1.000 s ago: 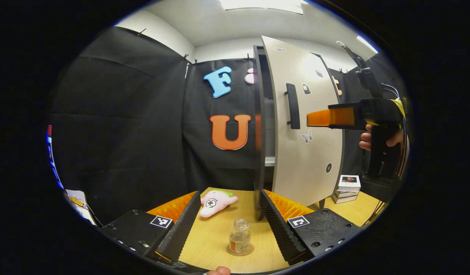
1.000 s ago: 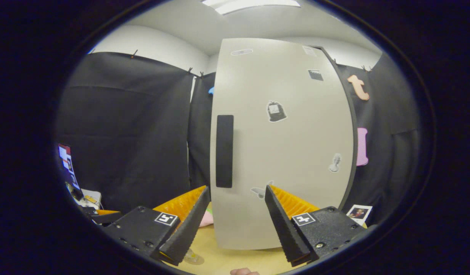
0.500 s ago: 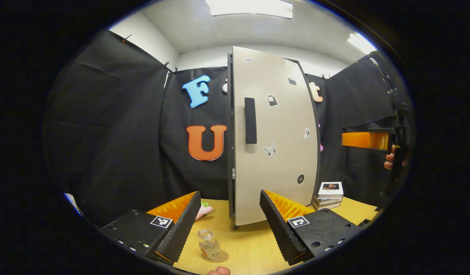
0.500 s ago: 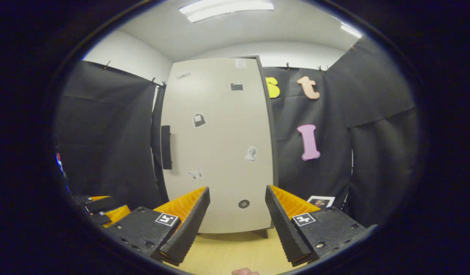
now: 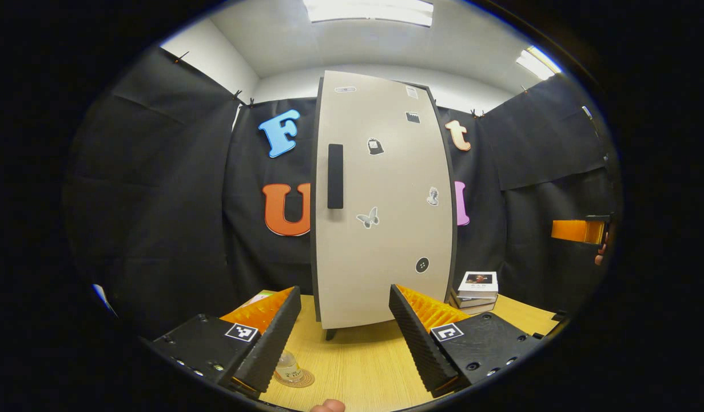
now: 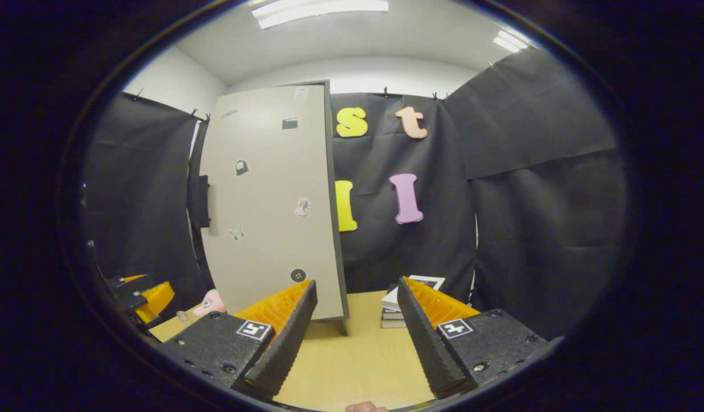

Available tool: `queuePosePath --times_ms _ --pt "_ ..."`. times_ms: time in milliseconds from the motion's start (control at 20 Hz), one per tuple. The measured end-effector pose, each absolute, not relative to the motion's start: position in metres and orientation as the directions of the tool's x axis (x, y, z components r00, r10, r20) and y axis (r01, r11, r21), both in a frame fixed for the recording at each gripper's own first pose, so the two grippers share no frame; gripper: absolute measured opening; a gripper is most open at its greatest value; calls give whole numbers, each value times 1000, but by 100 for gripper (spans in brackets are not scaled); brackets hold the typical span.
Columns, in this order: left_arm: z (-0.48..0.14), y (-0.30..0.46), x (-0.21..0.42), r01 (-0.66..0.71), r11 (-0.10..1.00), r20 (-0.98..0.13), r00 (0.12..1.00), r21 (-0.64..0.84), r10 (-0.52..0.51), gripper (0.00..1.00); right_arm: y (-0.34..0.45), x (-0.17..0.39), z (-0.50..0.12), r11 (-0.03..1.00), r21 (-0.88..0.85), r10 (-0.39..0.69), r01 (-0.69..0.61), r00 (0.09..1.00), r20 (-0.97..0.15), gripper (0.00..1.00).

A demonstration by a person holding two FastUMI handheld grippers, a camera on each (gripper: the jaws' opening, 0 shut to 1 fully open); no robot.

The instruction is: Open the cabinet door with the right hand, grasp the bottle in the cabinet with the left hand and place it on the coaster, then close the cabinet door with the right hand.

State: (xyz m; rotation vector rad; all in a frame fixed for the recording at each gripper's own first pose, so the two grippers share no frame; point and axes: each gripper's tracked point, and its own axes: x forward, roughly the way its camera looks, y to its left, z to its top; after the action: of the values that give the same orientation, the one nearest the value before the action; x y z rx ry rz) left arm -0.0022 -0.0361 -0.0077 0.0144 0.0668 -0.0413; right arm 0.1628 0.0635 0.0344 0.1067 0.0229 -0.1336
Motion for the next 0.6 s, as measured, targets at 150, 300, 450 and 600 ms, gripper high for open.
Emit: queuePosePath --times_ms 150,300,450,600 --pt "-5 -38 1 33 999 -60 998 15 -32 94 67 164 36 987 108 -115 116 993 -17 91" --pt "-4 -38 1 26 1000 -57 998 16 -25 94 69 165 41 990 97 -99 99 995 -1 91" --pt "-5 -41 0 26 1000 -59 998 12 -25 94 77 168 44 992 90 -86 85 996 8 91" --pt "-3 -41 -2 30 999 -58 998 16 -29 94 83 167 43 993 87 -77 76 997 6 91"
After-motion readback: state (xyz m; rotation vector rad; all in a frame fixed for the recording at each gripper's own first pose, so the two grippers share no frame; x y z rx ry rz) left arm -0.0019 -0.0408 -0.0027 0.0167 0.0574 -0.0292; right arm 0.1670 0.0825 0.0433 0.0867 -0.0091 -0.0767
